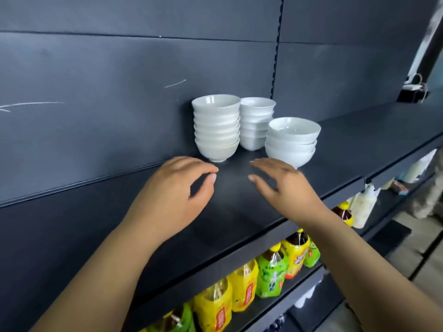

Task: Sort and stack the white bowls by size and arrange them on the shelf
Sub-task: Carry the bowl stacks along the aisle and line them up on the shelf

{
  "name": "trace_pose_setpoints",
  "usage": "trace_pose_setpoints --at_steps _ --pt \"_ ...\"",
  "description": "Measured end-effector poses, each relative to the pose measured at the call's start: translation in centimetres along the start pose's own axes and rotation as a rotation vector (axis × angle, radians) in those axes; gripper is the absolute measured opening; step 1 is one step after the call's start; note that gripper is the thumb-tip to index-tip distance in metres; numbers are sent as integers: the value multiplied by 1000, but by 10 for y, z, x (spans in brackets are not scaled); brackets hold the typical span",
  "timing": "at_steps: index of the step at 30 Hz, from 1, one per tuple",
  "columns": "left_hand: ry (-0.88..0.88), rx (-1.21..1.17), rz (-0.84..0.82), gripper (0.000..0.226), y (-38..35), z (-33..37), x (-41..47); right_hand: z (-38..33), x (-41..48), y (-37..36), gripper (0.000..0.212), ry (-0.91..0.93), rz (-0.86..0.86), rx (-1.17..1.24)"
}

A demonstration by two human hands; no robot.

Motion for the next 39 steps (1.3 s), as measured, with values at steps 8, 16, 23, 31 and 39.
trace_pose_setpoints --at_steps 8,16,23,31,39 --pt "60 -68 64 41 -100 30 69 113 50 32 55 -36 212 77" --pt "480 -238 211 52 -194 40 115 196 90 21 96 -280 -51 582" --pt "802 -667 128 38 -252 23 123 210 101 1 102 -355 -131 930" --pt "871 -833 219 110 -277 12 113 221 97 -20 77 -409 -174 1155" --pt "828 -796 331 65 -275 15 106 211 96 -21 86 -442 -241 1273"
Point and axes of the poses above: each hand's wrist, its own x-axis towards the middle knuckle, its own y-axis out of the back of the hand, z = x × y, the point moved 2 cm from there along x, towards the middle knuckle, and after that the axes turned 8 degrees about z, right-handed, at the moved point
